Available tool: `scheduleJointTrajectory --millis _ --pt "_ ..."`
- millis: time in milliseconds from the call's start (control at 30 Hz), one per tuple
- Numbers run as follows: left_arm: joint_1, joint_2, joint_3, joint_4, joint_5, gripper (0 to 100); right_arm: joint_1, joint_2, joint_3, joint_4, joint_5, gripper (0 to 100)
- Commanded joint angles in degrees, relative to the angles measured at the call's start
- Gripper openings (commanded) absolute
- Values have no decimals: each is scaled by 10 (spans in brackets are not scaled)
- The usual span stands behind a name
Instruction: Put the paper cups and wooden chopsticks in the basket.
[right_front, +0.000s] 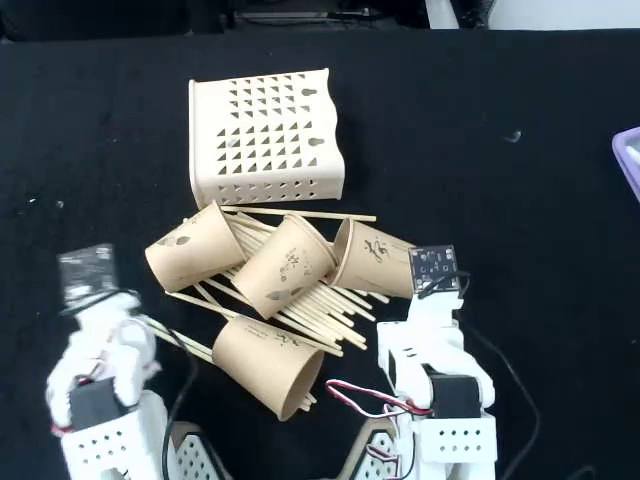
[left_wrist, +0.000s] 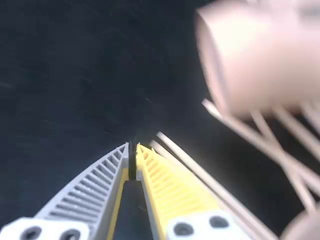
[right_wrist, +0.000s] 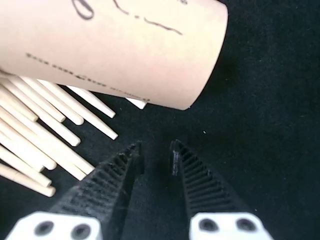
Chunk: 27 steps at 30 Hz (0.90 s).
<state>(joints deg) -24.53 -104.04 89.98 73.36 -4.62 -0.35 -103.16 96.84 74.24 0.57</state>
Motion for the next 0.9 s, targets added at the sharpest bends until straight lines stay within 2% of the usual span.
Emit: scheduleJointTrajectory --millis 0,133,233,300,467,600,700,867 --pt "-130 -4 -148 -16 -7 36 30 -47 -23 -3 5 97" --pt "-212 -4 -241 -73 -7 37 117 -47 -65 -14 5 99" --pt "-241 -4 -263 -138 -6 37 185 -47 -115 -67 5 99" --pt "-232 -4 -239 -179 -4 37 239 -47 -147 -98 5 99" --pt "-134 -4 -179 -296 -7 67 324 -47 -233 -155 31 99" --pt "-45 0 -175 -304 -4 195 293 -40 -355 -170 52 99" --pt "15 0 -179 -322 -6 179 221 -15 -458 -164 71 99" --pt "65 57 -175 -439 -6 163 120 145 -662 -118 62 100"
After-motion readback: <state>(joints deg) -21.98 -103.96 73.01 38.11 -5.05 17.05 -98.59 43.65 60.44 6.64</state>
